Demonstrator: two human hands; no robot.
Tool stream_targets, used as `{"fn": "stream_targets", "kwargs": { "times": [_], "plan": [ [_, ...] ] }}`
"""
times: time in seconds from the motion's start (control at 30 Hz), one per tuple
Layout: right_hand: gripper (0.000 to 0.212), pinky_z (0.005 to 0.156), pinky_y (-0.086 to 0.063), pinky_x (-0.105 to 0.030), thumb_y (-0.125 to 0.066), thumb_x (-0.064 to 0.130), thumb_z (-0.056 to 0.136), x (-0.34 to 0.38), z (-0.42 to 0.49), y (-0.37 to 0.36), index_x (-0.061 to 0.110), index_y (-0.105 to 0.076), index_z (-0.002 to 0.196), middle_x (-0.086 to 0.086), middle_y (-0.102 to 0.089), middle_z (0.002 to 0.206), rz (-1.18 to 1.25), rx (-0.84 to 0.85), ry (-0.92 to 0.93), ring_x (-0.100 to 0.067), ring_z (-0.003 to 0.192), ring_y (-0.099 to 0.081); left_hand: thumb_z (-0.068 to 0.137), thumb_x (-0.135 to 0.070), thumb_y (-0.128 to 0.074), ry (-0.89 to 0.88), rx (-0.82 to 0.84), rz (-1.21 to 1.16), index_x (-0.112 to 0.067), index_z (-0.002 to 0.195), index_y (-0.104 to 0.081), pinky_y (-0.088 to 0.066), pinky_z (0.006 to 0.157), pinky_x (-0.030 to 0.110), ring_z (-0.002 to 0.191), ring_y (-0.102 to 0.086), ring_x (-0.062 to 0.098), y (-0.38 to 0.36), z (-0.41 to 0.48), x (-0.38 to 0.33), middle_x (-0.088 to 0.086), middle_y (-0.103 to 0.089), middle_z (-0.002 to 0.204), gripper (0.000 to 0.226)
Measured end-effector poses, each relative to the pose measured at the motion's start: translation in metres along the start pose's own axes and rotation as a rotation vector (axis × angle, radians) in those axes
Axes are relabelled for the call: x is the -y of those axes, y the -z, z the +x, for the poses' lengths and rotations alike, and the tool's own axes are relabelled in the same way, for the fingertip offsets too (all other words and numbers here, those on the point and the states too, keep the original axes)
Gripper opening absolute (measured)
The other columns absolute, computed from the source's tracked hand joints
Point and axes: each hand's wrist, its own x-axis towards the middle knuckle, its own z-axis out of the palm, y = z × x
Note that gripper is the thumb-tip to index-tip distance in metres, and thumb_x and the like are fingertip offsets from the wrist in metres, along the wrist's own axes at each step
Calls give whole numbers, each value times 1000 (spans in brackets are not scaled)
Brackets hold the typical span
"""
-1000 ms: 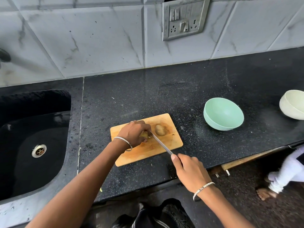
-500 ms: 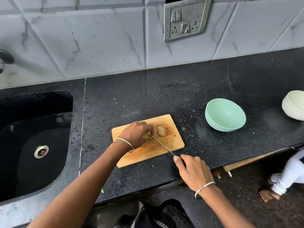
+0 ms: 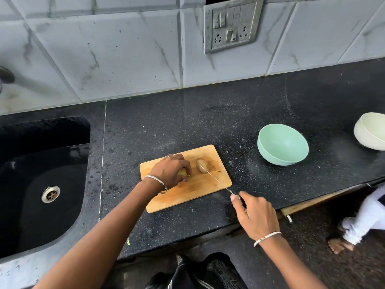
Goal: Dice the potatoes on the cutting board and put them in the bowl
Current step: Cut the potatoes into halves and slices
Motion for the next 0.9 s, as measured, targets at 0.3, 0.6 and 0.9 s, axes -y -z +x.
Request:
{"fn": "stream_targets", "kwargs": {
  "times": [0.3, 0.6, 0.9],
  "plan": [
    [46, 66, -46, -44, -33, 53, 98, 36, 13, -17, 19, -59, 82, -14, -67, 81, 231, 62, -122, -42, 84, -60, 73, -25, -78, 107, -99, -156, -28, 104, -61, -42, 78, 23, 81, -47, 8, -7, -3, -1, -10, -63, 98, 36],
    [49, 64, -41, -40, -29, 54, 99, 53, 12, -21, 20, -54, 74, -9, -66, 77, 264, 158, -150, -36, 80, -61, 76, -28, -76, 252, -252, -216, -29, 96, -67, -41, 76, 26, 93, -55, 15, -19, -9, -12, -9, -68, 97, 22],
    [57, 79, -47, -44, -19, 59, 98, 69, 18, -30, 20, -59, 82, -2, -68, 87, 305, 290, -167, -33, 88, -60, 66, -30, -85, 346, -336, -362, -21, 104, -61, -51, 78, 29, 91, -63, 14, -23, -22, -10, -6, -68, 101, 46]
  ]
}}
